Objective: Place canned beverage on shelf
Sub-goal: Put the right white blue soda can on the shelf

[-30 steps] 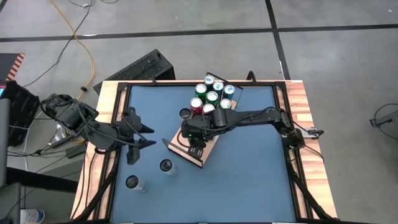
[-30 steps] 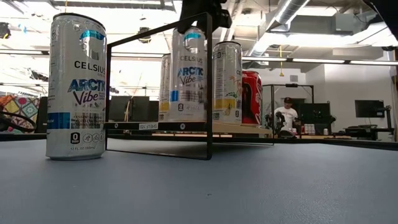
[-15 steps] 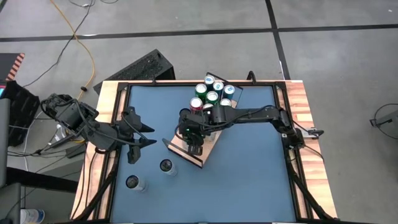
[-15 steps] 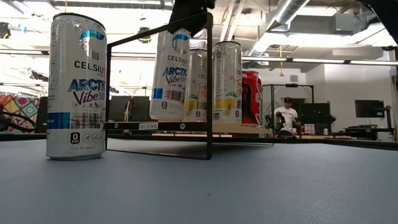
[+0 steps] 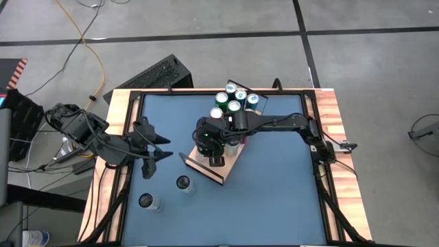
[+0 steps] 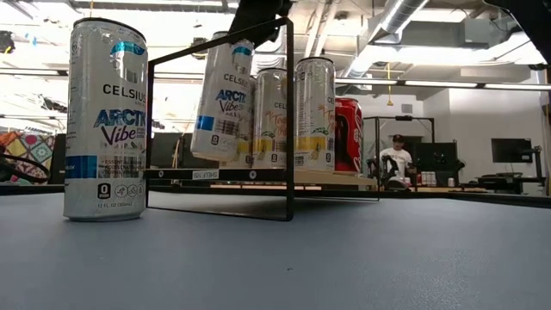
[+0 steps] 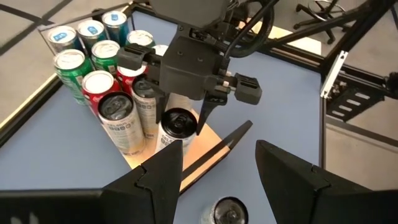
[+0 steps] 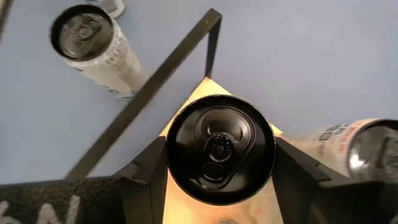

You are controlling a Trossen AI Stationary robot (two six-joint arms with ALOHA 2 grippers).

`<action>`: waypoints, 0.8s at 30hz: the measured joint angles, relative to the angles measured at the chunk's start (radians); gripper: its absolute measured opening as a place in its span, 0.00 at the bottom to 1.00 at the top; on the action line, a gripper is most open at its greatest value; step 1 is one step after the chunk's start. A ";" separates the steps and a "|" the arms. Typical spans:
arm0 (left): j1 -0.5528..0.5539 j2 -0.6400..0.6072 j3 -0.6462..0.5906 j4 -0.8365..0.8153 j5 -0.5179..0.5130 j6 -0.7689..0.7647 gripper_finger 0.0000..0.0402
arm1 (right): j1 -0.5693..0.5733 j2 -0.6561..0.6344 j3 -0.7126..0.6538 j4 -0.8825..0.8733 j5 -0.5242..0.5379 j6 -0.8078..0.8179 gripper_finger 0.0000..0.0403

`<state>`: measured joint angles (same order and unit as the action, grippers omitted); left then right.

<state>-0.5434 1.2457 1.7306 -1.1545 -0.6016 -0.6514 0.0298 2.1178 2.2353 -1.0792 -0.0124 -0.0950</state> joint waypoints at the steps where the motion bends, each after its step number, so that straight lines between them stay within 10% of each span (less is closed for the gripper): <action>1: 0.000 0.000 0.000 0.000 -0.005 0.000 0.47 | -0.003 0.000 0.000 0.001 0.000 -0.011 0.52; 24: 0.019 0.000 0.000 0.000 -0.065 0.000 0.47 | -0.018 -0.002 0.002 0.029 -0.066 -0.252 0.52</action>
<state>-0.5243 1.2453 1.7302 -1.1549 -0.6670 -0.6517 0.0114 2.1159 2.2368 -1.0498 -0.0785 -0.3466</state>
